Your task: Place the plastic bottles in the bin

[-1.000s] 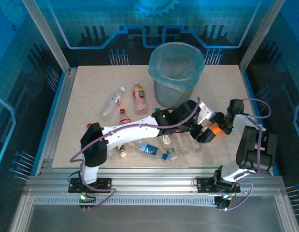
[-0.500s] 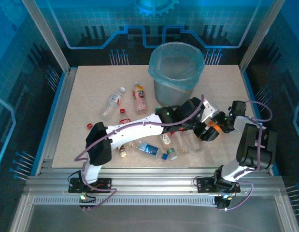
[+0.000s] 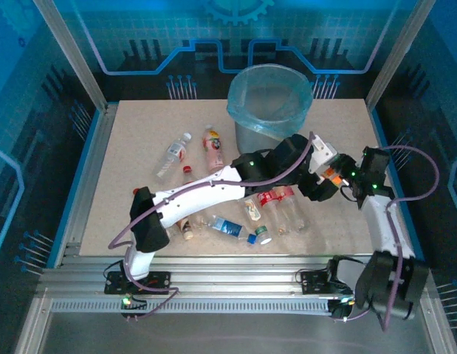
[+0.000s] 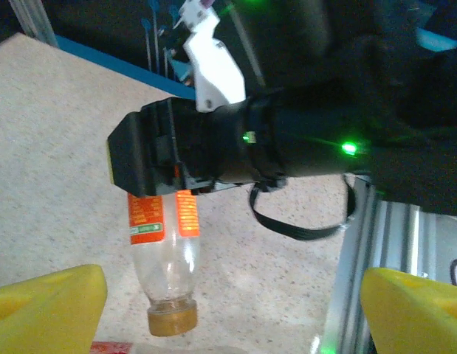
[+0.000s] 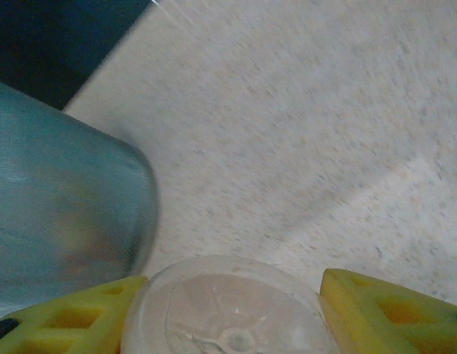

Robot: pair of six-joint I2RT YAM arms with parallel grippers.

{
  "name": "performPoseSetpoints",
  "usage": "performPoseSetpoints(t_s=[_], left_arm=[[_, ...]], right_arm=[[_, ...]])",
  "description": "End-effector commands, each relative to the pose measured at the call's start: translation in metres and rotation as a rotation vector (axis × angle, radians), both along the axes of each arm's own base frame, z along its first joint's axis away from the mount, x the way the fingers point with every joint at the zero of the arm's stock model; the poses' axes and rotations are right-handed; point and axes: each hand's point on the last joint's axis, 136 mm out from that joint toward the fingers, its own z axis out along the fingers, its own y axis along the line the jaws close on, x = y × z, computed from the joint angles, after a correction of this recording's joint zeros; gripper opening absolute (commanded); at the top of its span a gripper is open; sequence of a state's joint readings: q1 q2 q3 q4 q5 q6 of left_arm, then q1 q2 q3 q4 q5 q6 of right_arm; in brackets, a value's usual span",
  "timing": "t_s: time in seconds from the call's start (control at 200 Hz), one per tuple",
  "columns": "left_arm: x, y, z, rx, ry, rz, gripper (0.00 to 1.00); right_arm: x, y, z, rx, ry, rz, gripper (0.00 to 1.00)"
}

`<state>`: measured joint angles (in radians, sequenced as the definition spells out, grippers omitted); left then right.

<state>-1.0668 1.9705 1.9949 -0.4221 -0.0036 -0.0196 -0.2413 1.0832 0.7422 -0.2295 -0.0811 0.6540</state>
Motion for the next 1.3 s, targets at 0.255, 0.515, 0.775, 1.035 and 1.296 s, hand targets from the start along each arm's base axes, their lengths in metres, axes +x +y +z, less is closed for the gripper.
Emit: performPoseSetpoints(t_s=[0.255, 0.515, 0.775, 1.035, 1.296], left_arm=[[0.007, 0.078, 0.119, -0.202, -0.197, 0.099, 0.91], [0.006, 0.113, 0.131, -0.227, -0.198, 0.141, 0.91], [0.016, 0.153, 0.154, -0.281, -0.213, 0.231, 0.91], [0.022, 0.186, 0.174, -0.315, -0.242, 0.290, 0.93], [0.041, 0.219, 0.187, -0.362, -0.243, 0.388, 0.93]], right_arm=[[-0.012, 0.055, 0.109, -0.133, -0.263, -0.006, 0.51], [-0.028, 0.084, 0.163, -0.148, -0.404, 0.040, 0.50], [-0.035, 0.119, 0.204, -0.222, -0.489, 0.134, 0.51], [-0.041, 0.163, 0.255, -0.337, -0.577, 0.276, 0.51], [-0.026, 0.212, 0.303, -0.447, -0.644, 0.389, 0.51]])
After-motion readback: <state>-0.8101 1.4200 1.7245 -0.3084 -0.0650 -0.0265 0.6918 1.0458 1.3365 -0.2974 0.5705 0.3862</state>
